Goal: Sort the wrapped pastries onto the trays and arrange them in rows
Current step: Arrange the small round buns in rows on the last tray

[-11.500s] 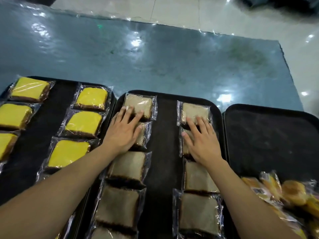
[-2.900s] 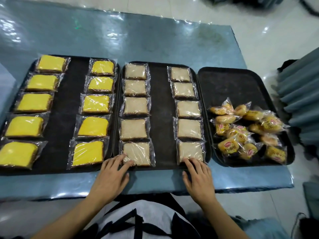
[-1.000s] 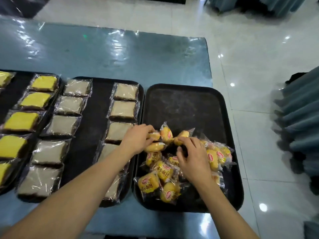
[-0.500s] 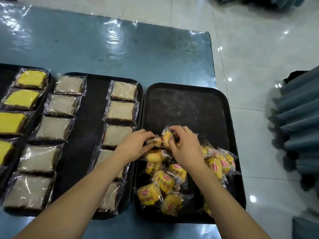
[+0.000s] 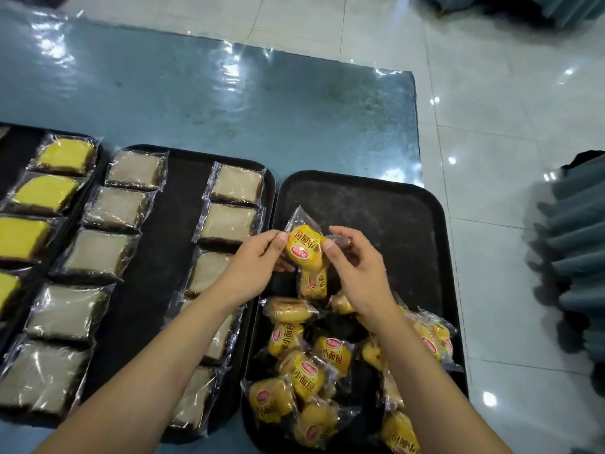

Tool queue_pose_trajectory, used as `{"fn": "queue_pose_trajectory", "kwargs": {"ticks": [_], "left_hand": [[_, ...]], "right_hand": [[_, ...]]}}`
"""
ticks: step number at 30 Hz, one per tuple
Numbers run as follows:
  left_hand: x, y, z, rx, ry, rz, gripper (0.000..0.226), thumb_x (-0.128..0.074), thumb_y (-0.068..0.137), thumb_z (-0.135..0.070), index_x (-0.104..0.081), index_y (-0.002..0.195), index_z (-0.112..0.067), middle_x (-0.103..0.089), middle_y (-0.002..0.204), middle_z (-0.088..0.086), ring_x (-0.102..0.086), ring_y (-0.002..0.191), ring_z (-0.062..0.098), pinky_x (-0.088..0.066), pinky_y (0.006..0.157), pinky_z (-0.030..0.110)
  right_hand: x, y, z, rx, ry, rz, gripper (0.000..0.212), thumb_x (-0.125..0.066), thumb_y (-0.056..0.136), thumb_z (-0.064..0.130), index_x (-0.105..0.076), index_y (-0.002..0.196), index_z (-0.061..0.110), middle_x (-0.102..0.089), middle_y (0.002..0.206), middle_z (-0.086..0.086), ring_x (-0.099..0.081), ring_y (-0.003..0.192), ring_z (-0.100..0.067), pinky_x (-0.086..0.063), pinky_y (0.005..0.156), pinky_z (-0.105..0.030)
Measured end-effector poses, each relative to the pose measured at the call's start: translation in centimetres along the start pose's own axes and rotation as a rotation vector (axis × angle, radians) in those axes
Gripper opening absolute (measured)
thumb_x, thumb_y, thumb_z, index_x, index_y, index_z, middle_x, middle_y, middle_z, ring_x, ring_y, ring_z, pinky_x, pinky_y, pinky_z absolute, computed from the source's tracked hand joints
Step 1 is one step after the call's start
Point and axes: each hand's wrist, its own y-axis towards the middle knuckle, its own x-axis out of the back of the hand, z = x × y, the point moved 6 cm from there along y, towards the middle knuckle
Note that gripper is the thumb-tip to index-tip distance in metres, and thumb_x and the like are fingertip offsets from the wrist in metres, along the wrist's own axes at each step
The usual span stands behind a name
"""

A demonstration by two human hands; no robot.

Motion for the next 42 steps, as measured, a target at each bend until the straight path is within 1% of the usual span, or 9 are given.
{"fn": "queue_pose_trajectory", "kwargs": {"ticks": [5, 10, 15, 18, 21, 26, 30, 36, 42], "left_hand": [[-3.4, 1.7, -1.0, -0.036, 0.013, -0.095, 0.026, -0.045, 0.106, -0.031, -0.069, 0.105, -0.02, -0.074, 0.09, 0.001, -0.072, 0.084, 0.015, -0.059, 0.076, 0.03], [-8.0, 5.0, -0.6, 0.275, -0.296, -0.134, 0.031, -0.061, 0.095, -0.046, -0.06, 0.114, -0.021, -0.077, 0.098, 0.004, -0.073, 0.096, 0.021, -0.06, 0.085, 0.041], [-12.9, 8.0, -2.0, 0.184, -0.176, -0.054, 0.025, -0.071, 0.092, -0.021, -0.063, 0.115, -0.021, -0.073, 0.105, 0.002, -0.072, 0.096, 0.016, -0.062, 0.079, 0.037], [-14.5, 10.8, -2.7, 0.212, -0.142, 0.118, 0.034, -0.075, 0.088, -0.015, -0.066, 0.12, -0.024, -0.072, 0.109, 0.004, -0.073, 0.096, 0.018, -0.063, 0.079, 0.04], [-16.3, 14.0, -3.3, 0.184, 0.01, 0.272, 0.046, -0.08, 0.083, -0.021, -0.063, 0.125, -0.03, -0.07, 0.114, 0.0, -0.072, 0.099, 0.016, -0.063, 0.079, 0.038], [-17.5, 19.4, -3.9, -0.037, 0.288, -0.028, 0.071, -0.081, 0.082, -0.029, -0.043, 0.143, -0.028, -0.054, 0.128, -0.004, -0.063, 0.107, 0.013, -0.058, 0.082, 0.027], [-21.0, 20.2, -2.8, -0.227, 0.656, 0.122, 0.061, -0.063, 0.095, -0.028, -0.038, 0.151, -0.028, -0.043, 0.15, -0.002, -0.047, 0.133, 0.02, -0.043, 0.11, 0.042], [-22.6, 19.3, -1.2, -0.205, 1.008, 0.258, 0.076, -0.05, 0.101, -0.036, -0.004, 0.161, -0.03, -0.011, 0.168, -0.003, -0.019, 0.151, 0.029, -0.023, 0.122, 0.047], [-16.3, 16.8, -3.0, -0.136, 0.759, 0.09, 0.042, -0.051, 0.1, -0.019, -0.049, 0.142, -0.027, -0.058, 0.135, 0.0, -0.05, 0.127, 0.023, -0.044, 0.108, 0.044]], "right_hand": [[3.8, 2.2, -1.3, -0.029, 0.052, -0.046, 0.011, -0.072, 0.094, 0.019, -0.074, 0.103, 0.025, -0.075, 0.094, 0.005, -0.07, 0.092, -0.009, -0.056, 0.083, -0.024], [7.0, 3.2, -5.6, -0.257, 0.257, -0.267, 0.009, -0.075, 0.092, 0.023, -0.071, 0.092, 0.015, -0.075, 0.089, -0.003, -0.073, 0.087, -0.017, -0.062, 0.084, -0.04], [8.3, 4.2, -7.5, -0.195, 0.062, -0.109, 0.018, -0.075, 0.091, 0.034, -0.07, 0.082, 0.019, -0.073, 0.08, 0.001, -0.07, 0.079, -0.013, -0.059, 0.078, -0.04], [12.9, 6.2, -8.5, -0.16, -0.057, -0.276, 0.022, -0.073, 0.09, 0.045, -0.064, 0.103, 0.03, -0.068, 0.101, 0.009, -0.065, 0.096, -0.007, -0.055, 0.082, -0.024], [15.1, 10.0, -9.3, -0.106, -0.117, -0.126, 0.054, -0.074, 0.09, 0.037, -0.047, 0.137, 0.044, -0.059, 0.128, 0.012, -0.057, 0.117, -0.004, -0.051, 0.096, -0.024], [17.1, 15.6, -11.5, -0.079, -0.162, -0.254, 0.043, -0.071, 0.094, 0.018, -0.058, 0.132, 0.029, -0.068, 0.115, 0.004, -0.066, 0.104, -0.011, -0.055, 0.089, -0.022], [17.6, 17.7, -11.9, 0.017, -0.646, -0.372, 0.038, -0.062, 0.097, 0.022, -0.06, 0.135, 0.02, -0.059, 0.124, -0.013, -0.059, 0.108, -0.033, -0.049, 0.096, -0.046], [15.7, 14.8, -11.4, 0.226, -0.908, -0.213, 0.038, -0.058, 0.099, 0.026, -0.06, 0.137, 0.021, -0.058, 0.14, -0.007, -0.053, 0.128, -0.031, -0.042, 0.107, -0.046], [15.5, 13.7, -11.7, 0.107, -0.997, -0.098, 0.052, -0.049, 0.104, 0.034, -0.041, 0.154, 0.024, -0.039, 0.16, -0.006, -0.036, 0.146, -0.031, -0.02, 0.125, -0.049]]}}
